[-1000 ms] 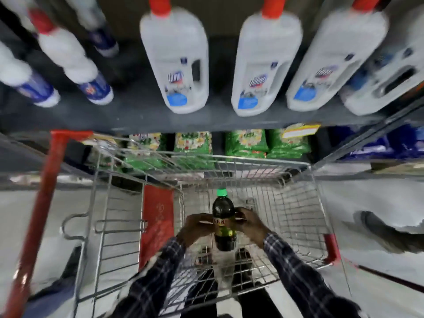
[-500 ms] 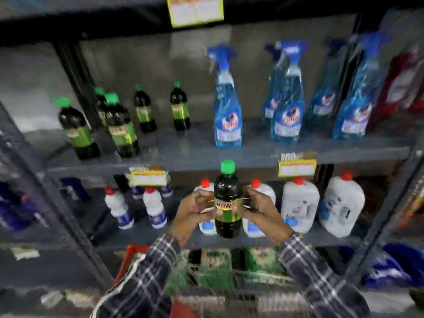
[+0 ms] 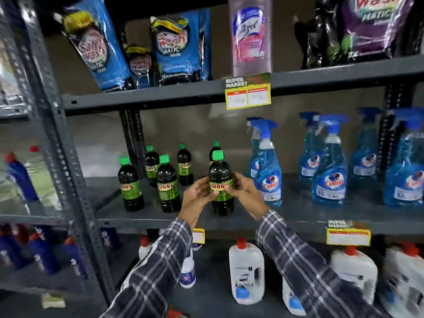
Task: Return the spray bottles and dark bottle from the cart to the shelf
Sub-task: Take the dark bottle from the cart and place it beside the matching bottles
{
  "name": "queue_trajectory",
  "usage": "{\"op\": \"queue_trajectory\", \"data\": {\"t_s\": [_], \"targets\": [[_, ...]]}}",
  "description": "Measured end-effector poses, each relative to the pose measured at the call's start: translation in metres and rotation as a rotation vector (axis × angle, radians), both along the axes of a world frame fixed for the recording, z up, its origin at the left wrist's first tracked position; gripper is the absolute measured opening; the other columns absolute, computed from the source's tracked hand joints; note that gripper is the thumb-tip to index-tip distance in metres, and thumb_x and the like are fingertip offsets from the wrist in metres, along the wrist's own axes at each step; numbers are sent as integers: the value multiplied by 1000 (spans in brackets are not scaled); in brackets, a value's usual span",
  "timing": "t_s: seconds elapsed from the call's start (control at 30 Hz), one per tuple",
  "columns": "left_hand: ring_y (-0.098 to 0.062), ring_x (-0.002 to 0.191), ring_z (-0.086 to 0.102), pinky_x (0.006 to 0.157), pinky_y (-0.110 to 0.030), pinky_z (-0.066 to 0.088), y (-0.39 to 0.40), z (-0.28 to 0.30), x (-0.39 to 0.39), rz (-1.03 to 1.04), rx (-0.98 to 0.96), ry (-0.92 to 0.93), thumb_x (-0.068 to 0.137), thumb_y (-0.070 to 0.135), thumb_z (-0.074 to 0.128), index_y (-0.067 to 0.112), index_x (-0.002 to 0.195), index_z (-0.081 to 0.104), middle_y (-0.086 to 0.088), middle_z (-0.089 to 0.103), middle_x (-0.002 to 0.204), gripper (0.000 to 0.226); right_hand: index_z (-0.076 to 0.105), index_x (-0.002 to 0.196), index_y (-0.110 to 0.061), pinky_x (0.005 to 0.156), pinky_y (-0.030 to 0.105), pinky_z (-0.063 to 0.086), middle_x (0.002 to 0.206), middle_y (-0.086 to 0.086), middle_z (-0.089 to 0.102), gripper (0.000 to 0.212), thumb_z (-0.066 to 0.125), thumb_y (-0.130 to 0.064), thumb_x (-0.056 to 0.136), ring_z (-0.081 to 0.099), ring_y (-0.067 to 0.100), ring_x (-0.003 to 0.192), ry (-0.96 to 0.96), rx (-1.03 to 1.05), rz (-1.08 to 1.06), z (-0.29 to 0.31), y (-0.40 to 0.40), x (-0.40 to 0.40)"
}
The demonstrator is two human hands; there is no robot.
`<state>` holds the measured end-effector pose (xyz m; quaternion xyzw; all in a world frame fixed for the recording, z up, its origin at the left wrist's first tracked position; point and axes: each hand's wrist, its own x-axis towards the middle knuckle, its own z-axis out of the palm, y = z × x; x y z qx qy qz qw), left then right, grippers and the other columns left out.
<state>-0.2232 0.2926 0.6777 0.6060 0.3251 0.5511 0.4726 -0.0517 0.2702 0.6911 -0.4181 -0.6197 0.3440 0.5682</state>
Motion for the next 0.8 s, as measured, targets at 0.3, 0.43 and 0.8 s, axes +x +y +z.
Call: {"op": "queue_trajectory", "data": {"t_s": [0.3,0.43,0.8], "targets": [[-21,105,66,90,-29,54,51,-3,-14,61,-28,54,82,2,74,4,134,50,-14,69,117,56,42,142,0,111,45,42,140,25,55,47,52,6,96,54,26,126,51,-75,26,-9,56,-25],[-21,111,66,95,-31,55,61,-11,-17,57,-45,47,83,4,74,8,134,51,-12,69,122,56,38,146,-3,114,46,42,142,20,55,53,55,-2,97,53,30,133,38,-77,23,-15,66,-26],[-24,115,57,108,-41,44,66,-24,-26,-83,-215,192,81,-21,61,0,141,38,-21,57,133,68,52,128,-11,84,10,54,120,9,65,51,68,9,84,65,5,100,-147,-118,63,-39,69,-11]]}}
